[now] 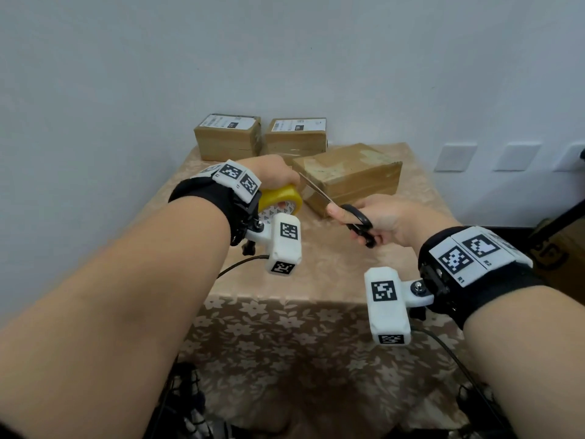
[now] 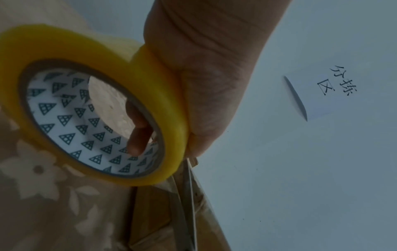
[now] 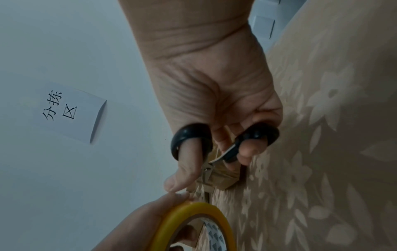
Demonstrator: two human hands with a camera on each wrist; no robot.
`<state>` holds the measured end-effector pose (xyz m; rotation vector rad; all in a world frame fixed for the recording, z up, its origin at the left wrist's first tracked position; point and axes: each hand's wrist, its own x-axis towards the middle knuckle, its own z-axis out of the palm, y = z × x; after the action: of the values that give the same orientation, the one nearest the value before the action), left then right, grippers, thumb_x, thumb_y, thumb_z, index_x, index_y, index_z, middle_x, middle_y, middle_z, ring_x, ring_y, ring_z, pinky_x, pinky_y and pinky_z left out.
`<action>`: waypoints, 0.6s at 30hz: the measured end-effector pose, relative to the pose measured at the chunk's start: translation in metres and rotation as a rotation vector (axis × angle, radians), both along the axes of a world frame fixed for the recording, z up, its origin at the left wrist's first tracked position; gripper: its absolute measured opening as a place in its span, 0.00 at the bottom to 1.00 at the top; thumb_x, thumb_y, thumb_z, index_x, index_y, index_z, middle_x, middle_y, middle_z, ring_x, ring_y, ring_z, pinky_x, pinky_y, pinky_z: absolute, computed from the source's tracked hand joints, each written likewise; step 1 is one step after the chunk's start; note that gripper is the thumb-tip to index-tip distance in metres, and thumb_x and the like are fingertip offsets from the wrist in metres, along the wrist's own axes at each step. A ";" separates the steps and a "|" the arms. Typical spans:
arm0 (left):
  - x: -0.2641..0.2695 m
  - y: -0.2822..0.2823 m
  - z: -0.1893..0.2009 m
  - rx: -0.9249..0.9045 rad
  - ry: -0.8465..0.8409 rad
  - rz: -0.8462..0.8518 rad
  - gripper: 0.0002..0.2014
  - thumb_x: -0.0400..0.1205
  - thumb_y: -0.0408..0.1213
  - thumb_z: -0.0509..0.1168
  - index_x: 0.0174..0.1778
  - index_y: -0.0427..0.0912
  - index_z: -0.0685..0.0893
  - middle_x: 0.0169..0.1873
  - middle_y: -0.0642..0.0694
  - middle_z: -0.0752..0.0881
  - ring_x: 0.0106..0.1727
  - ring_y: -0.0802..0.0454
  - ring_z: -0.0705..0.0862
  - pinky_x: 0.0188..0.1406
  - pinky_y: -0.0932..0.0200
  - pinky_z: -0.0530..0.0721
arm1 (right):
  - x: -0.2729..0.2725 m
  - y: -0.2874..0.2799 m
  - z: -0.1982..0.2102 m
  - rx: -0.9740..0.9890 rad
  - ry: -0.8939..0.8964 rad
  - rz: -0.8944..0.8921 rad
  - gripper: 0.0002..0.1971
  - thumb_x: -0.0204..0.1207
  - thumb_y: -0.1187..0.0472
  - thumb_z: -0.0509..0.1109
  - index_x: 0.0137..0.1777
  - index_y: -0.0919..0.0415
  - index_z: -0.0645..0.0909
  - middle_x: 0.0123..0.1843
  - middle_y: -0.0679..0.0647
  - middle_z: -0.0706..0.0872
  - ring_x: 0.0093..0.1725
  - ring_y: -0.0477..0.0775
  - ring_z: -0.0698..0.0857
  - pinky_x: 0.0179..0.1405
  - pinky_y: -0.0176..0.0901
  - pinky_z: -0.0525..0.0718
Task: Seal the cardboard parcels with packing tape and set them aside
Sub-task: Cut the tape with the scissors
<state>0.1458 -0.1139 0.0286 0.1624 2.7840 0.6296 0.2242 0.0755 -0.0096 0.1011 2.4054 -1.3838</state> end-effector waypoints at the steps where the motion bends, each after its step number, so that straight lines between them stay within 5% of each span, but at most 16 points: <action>1: 0.000 -0.002 0.001 -0.029 0.016 -0.020 0.19 0.82 0.48 0.63 0.62 0.39 0.84 0.55 0.46 0.84 0.56 0.43 0.84 0.53 0.55 0.81 | 0.000 0.001 0.000 0.008 0.015 0.008 0.57 0.42 0.25 0.71 0.62 0.72 0.81 0.36 0.59 0.80 0.35 0.55 0.74 0.32 0.41 0.68; 4: 0.003 -0.003 0.002 -0.001 0.012 -0.013 0.19 0.81 0.51 0.65 0.57 0.40 0.86 0.53 0.43 0.86 0.52 0.44 0.85 0.54 0.52 0.83 | 0.001 0.002 0.001 0.016 0.031 0.024 0.51 0.48 0.28 0.71 0.61 0.71 0.81 0.33 0.57 0.79 0.27 0.50 0.73 0.22 0.36 0.63; 8: 0.006 0.005 0.002 0.079 -0.033 0.033 0.20 0.79 0.42 0.68 0.65 0.37 0.81 0.58 0.40 0.85 0.52 0.44 0.86 0.44 0.57 0.88 | 0.001 0.003 0.001 0.019 0.042 0.015 0.50 0.49 0.28 0.72 0.60 0.71 0.82 0.30 0.56 0.79 0.23 0.49 0.73 0.18 0.34 0.63; 12: 0.016 0.010 0.005 -0.113 0.012 -0.062 0.16 0.83 0.42 0.61 0.65 0.43 0.80 0.59 0.40 0.82 0.61 0.38 0.81 0.61 0.49 0.81 | 0.001 0.004 0.002 0.006 0.048 0.001 0.43 0.50 0.30 0.75 0.52 0.70 0.84 0.30 0.58 0.78 0.22 0.48 0.72 0.17 0.32 0.62; 15: 0.019 0.017 0.006 -0.109 -0.002 -0.008 0.18 0.81 0.42 0.65 0.65 0.41 0.81 0.61 0.40 0.83 0.61 0.40 0.83 0.61 0.51 0.82 | 0.003 0.004 0.003 -0.020 0.030 -0.014 0.29 0.55 0.35 0.75 0.42 0.62 0.86 0.27 0.55 0.77 0.18 0.46 0.71 0.15 0.30 0.62; 18: 0.019 0.021 0.007 -0.155 0.029 -0.109 0.18 0.83 0.40 0.63 0.70 0.45 0.78 0.63 0.41 0.81 0.63 0.39 0.81 0.57 0.54 0.78 | 0.003 0.004 0.003 -0.017 0.035 -0.015 0.26 0.53 0.36 0.76 0.39 0.59 0.86 0.25 0.55 0.76 0.18 0.46 0.70 0.17 0.30 0.62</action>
<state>0.1643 -0.0932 0.0352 0.2908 2.8143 0.3866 0.2267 0.0798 -0.0068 0.0919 2.4259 -1.4234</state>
